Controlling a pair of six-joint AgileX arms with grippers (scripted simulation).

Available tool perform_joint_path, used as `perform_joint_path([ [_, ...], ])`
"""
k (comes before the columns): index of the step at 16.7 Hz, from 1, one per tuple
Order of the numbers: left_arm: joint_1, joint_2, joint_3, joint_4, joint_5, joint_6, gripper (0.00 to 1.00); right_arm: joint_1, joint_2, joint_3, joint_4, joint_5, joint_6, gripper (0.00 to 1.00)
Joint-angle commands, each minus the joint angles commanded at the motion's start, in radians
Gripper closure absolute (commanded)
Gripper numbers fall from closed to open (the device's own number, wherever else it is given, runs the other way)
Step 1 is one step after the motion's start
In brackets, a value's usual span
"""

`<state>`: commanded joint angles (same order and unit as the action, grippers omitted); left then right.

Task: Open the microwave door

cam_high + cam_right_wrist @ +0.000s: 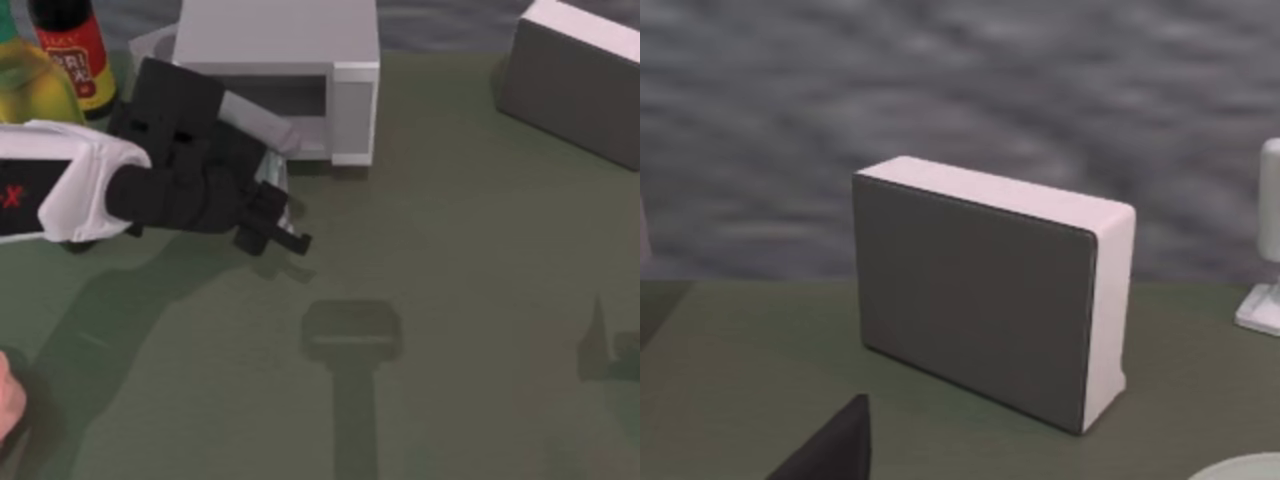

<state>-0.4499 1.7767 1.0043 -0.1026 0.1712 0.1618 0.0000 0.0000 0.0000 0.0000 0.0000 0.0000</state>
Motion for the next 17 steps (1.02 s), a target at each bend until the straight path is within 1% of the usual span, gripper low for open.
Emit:
perform_joint_path([
  [10,0.000,0.000,0.000,0.000,0.000,0.000,1.00,0.000,0.000,0.000,0.000,0.000,0.000,0.00],
  [12,-0.006,0.000,-0.001,-0.002,0.009,-0.003,1.00,0.000,0.000,0.000,0.000,0.000,0.000,0.00],
  [17,0.020,-0.015,-0.012,-0.008,0.044,0.050,1.00,0.000,0.000,0.000,0.000,0.000,0.000,0.00],
])
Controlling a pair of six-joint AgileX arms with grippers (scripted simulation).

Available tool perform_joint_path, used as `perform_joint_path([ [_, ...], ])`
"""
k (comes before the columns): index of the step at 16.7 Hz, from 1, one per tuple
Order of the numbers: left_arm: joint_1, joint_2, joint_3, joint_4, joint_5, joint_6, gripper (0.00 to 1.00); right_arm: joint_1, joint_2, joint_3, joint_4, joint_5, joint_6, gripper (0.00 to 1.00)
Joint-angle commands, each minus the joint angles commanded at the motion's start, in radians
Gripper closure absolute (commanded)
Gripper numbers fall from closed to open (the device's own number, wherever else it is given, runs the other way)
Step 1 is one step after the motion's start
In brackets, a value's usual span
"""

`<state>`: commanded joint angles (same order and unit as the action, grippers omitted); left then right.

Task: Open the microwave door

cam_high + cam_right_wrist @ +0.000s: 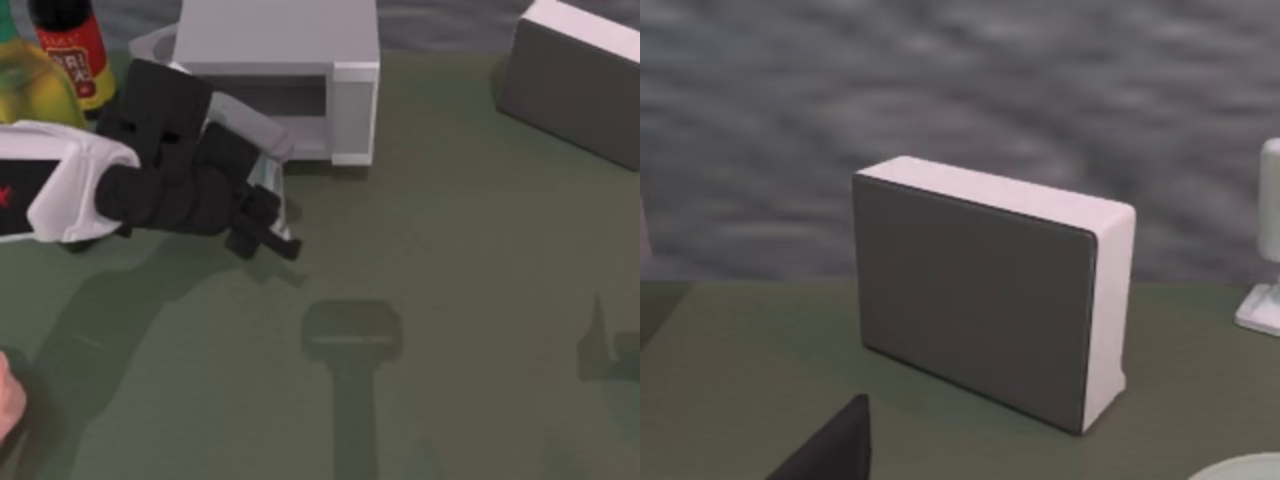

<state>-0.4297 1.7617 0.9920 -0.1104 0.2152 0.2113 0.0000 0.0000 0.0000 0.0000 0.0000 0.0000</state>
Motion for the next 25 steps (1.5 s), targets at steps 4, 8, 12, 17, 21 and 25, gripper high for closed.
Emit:
perform_joint_path([
  [4,0.014,-0.005,-0.009,-0.007,0.018,0.028,1.00,0.000,0.000,0.000,0.000,0.000,0.000,0.00],
  [8,0.014,-0.005,-0.009,-0.007,0.018,0.028,1.00,0.000,0.000,0.000,0.000,0.000,0.000,0.00],
  [12,0.014,-0.005,-0.009,-0.007,0.018,0.028,1.00,0.000,0.000,0.000,0.000,0.000,0.000,0.00],
  [17,0.014,-0.005,-0.009,-0.007,0.018,0.028,1.00,0.000,0.000,0.000,0.000,0.000,0.000,0.00],
  [21,0.014,-0.005,-0.009,-0.007,0.018,0.028,1.00,0.000,0.000,0.000,0.000,0.000,0.000,0.00],
  [25,0.014,-0.005,-0.009,-0.007,0.018,0.028,1.00,0.000,0.000,0.000,0.000,0.000,0.000,0.00],
])
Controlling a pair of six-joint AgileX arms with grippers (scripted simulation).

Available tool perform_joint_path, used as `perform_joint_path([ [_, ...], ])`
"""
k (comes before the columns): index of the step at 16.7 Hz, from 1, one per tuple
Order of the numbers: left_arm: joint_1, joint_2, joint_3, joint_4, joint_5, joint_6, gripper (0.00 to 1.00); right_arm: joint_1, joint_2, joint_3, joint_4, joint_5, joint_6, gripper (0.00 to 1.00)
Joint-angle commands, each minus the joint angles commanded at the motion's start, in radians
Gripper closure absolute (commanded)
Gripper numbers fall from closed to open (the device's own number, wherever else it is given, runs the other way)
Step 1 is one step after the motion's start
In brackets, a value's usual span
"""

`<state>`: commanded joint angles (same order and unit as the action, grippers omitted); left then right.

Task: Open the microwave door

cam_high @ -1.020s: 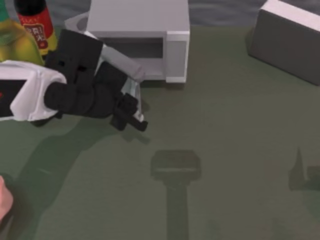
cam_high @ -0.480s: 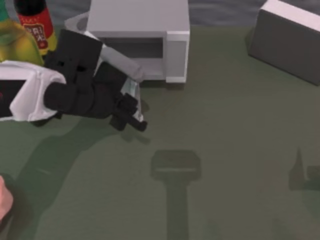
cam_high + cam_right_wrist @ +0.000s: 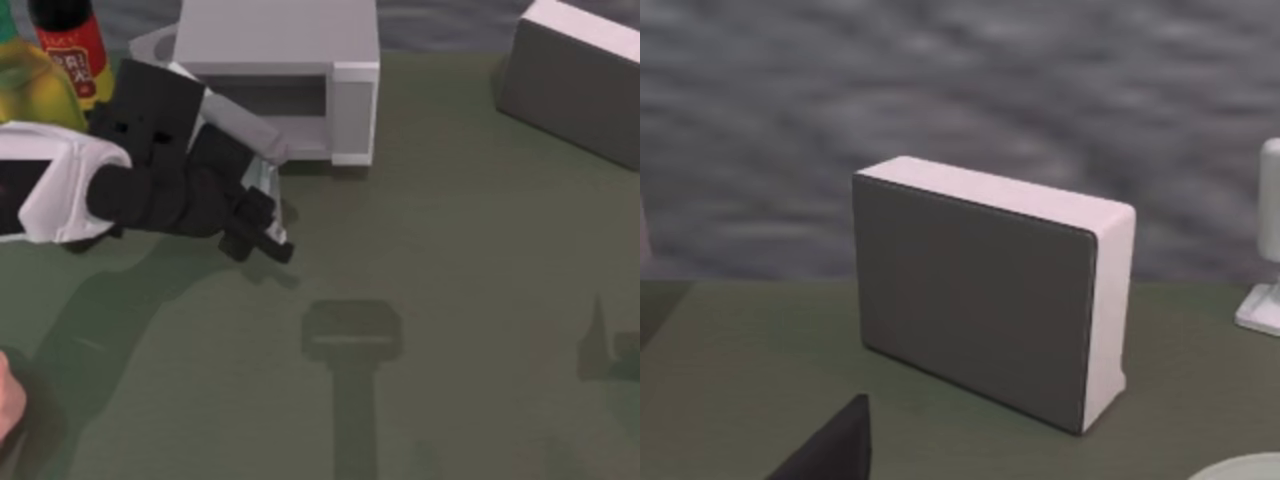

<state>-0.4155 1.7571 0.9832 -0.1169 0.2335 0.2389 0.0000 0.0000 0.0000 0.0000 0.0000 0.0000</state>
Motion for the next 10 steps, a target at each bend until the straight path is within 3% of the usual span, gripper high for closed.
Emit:
perform_joint_path([
  [10,0.029,-0.014,-0.010,-0.017,0.052,0.066,1.00,0.000,0.000,0.000,0.000,0.000,0.000,0.00],
])
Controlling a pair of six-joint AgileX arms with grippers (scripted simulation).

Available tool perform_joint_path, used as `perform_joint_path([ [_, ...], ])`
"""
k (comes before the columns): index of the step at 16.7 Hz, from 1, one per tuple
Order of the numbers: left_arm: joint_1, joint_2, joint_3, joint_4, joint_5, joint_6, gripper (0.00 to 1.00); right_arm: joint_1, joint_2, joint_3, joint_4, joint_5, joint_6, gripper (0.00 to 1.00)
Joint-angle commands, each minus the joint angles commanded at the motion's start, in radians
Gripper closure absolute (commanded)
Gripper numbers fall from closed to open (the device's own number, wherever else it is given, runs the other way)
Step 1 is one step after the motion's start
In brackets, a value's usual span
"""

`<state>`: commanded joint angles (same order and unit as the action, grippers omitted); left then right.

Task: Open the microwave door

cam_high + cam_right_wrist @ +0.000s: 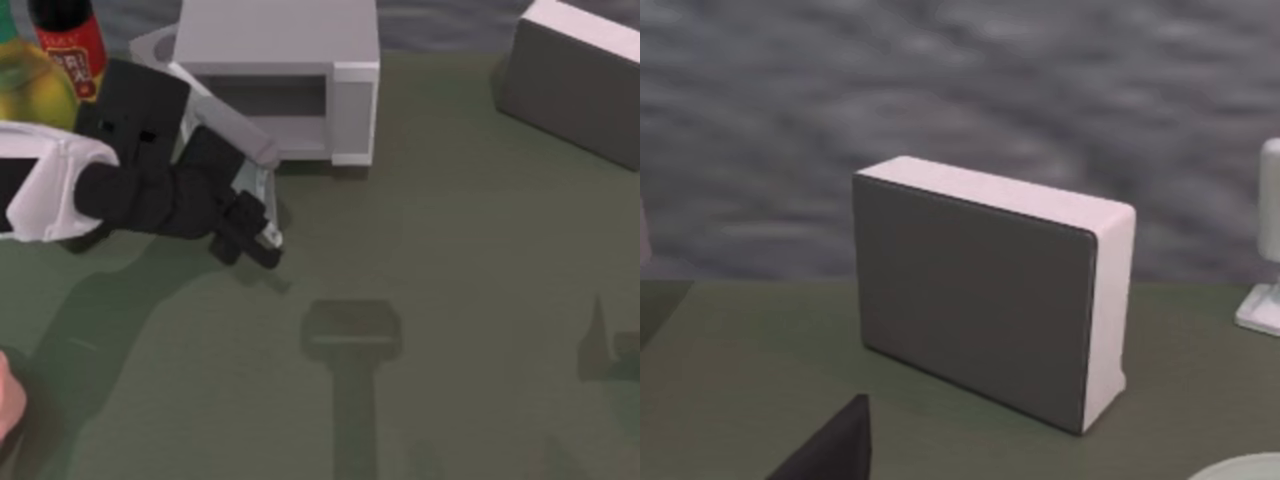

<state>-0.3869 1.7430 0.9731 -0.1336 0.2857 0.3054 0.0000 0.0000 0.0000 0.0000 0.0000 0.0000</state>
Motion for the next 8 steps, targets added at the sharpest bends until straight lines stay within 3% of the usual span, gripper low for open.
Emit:
perform_joint_path([
  [8,0.007,-0.001,-0.004,-0.005,0.008,0.012,1.00,0.000,0.000,0.000,0.000,0.000,0.000,0.00],
])
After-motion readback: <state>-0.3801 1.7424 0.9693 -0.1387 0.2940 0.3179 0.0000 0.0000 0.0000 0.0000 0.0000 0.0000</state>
